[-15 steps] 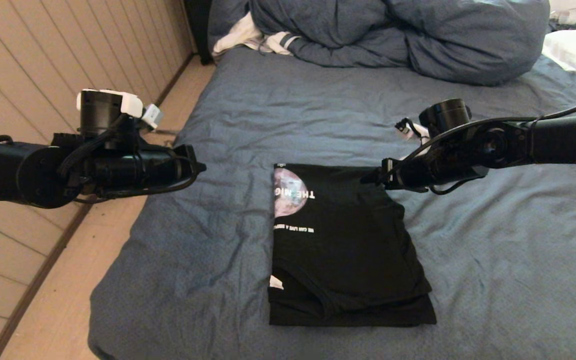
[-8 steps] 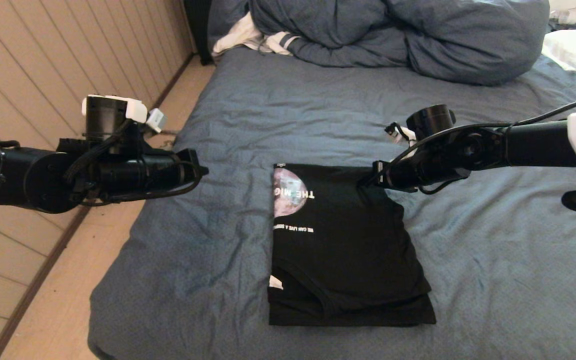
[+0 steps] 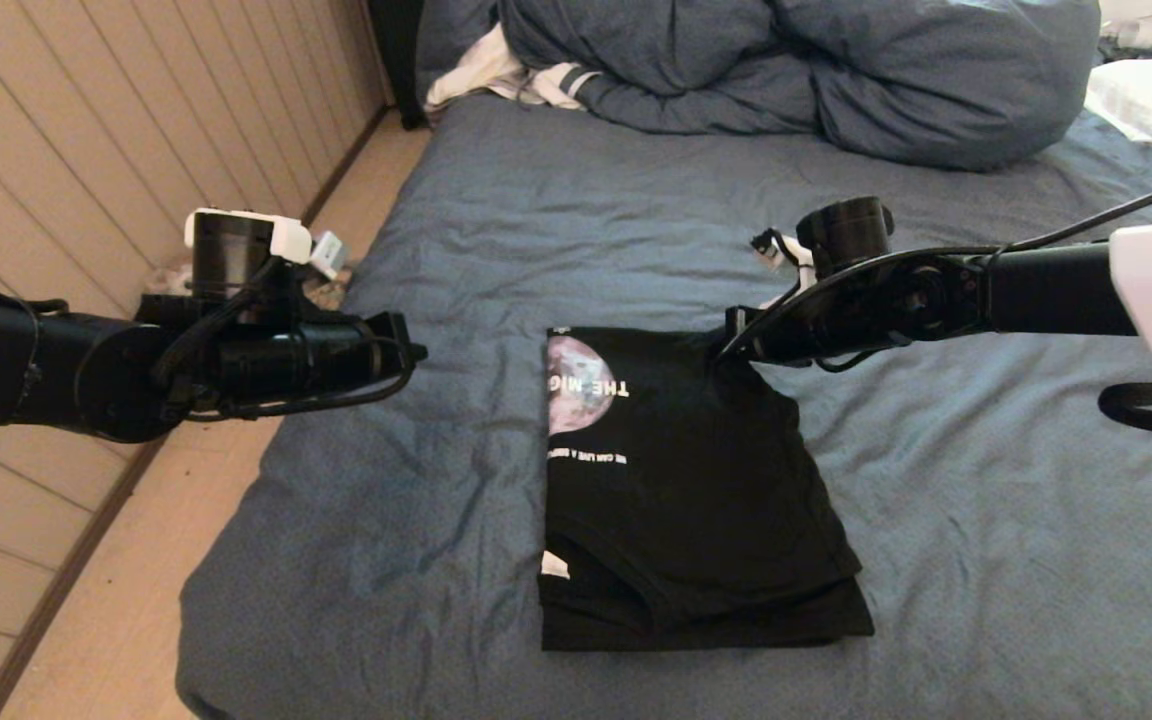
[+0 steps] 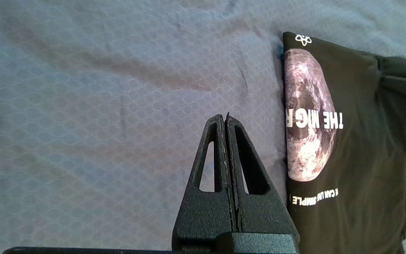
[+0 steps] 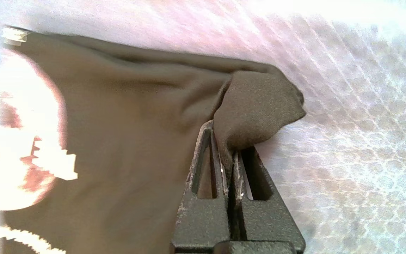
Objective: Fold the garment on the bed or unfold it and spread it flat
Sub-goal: Unford the black T-shirt
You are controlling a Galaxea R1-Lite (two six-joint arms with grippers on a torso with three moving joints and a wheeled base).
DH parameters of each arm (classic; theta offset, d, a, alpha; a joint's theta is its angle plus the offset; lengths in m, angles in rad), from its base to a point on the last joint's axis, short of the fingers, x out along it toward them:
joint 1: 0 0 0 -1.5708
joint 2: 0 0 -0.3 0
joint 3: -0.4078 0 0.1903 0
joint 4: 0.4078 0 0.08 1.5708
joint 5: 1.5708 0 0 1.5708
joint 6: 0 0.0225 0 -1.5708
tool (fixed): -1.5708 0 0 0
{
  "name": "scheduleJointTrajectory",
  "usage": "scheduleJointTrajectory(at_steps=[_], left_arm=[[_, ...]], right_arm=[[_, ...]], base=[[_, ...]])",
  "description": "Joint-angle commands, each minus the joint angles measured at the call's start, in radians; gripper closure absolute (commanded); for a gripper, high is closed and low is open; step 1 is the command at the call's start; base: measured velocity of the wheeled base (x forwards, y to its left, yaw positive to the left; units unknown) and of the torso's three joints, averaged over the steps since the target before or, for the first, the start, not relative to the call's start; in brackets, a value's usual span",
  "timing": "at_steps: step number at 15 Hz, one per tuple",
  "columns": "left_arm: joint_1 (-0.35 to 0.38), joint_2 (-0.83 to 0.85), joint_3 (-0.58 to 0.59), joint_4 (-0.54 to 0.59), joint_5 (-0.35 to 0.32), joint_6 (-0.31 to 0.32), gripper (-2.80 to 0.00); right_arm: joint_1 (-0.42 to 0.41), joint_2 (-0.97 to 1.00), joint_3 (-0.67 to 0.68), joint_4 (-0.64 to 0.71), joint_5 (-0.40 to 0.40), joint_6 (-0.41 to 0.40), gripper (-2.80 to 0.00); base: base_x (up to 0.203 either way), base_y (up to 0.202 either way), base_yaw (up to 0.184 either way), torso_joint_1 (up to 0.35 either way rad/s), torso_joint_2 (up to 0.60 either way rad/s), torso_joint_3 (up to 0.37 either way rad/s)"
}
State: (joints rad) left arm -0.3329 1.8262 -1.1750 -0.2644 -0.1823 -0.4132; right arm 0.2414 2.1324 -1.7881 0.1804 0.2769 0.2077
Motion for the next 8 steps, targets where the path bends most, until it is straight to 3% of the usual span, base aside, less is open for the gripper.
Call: scheduleJointTrajectory(at_steps=[1, 8], left_arm=[[-0.011, -0.001, 0.014, -0.016, 0.006, -0.003, 0.0], [-0.024, -0.023, 0.04, -0.018, 0.021, -0.003, 0.0]], right_arm=[[0.034, -0.056, -0.002, 0.003, 0.002, 0.001, 0.0], [0.254, -0.171, 0.035, 0.028, 0.002, 0.001, 0.0]], base=[[0.0, 0.0, 0.0, 0.0, 0.0, 0.0], [0.0, 0.0, 0.0, 0.0, 0.0, 0.0]])
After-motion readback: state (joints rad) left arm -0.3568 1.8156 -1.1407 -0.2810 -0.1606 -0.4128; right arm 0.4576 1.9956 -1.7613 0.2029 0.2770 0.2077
